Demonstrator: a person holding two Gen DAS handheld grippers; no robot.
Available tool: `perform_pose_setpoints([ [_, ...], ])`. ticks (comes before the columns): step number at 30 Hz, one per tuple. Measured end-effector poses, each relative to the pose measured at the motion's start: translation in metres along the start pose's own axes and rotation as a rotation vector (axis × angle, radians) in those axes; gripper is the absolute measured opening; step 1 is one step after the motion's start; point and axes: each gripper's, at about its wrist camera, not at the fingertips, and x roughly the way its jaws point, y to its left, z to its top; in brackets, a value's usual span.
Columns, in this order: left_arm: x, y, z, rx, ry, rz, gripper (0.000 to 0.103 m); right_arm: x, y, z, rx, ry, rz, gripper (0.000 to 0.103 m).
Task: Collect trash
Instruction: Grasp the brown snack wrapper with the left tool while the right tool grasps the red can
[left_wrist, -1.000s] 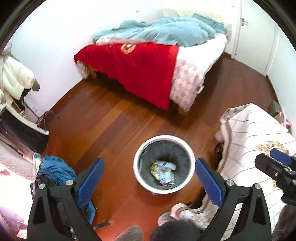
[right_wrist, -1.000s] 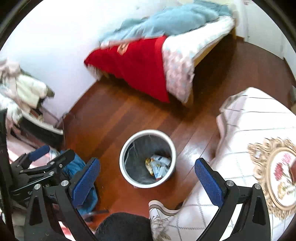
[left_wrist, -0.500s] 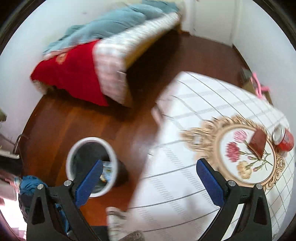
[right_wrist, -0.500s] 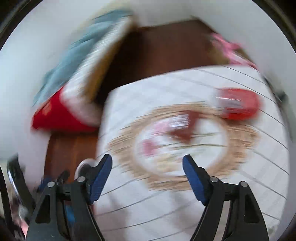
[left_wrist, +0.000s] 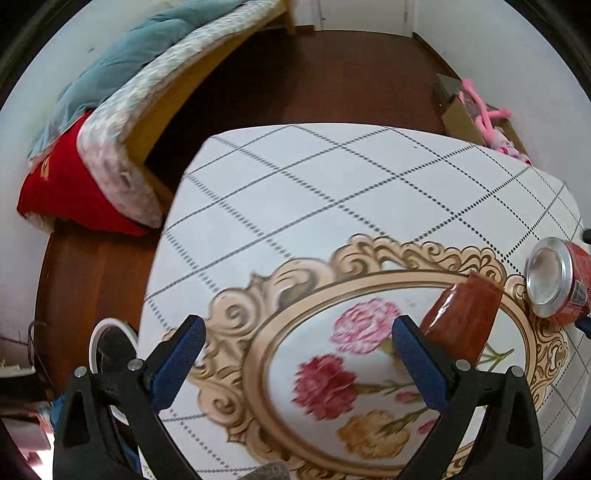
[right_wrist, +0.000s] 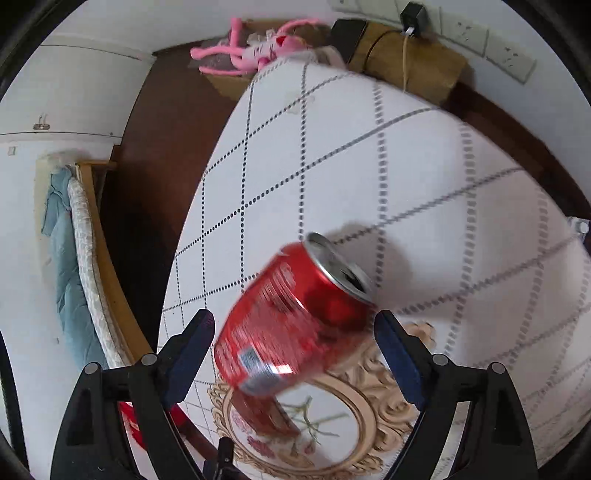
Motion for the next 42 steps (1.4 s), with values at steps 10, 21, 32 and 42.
perform_pose_setpoints([
  [10, 0.014, -0.017, 0.011, 0.067, 0.029, -0.078, 0.103, 0.051, 0.063, -0.007, -0.484, 0.055, -0.268, 0.089],
  [21, 0.023, -0.075, 0.01, 0.278, 0.067, -0.251, 0.102, 0.036, 0.06, -0.041, -0.908, 0.105, -0.524, 0.085],
  [32, 0.006, -0.096, 0.003, 0.319, 0.043, -0.266, 0.028, 0.026, 0.024, -0.037, -0.808, 0.112, -0.401, 0.084],
  [42, -0.043, -0.047, -0.015, 0.198, -0.034, -0.31, 0.027, -0.017, 0.005, -0.081, -0.802, 0.018, -0.272, 0.08],
])
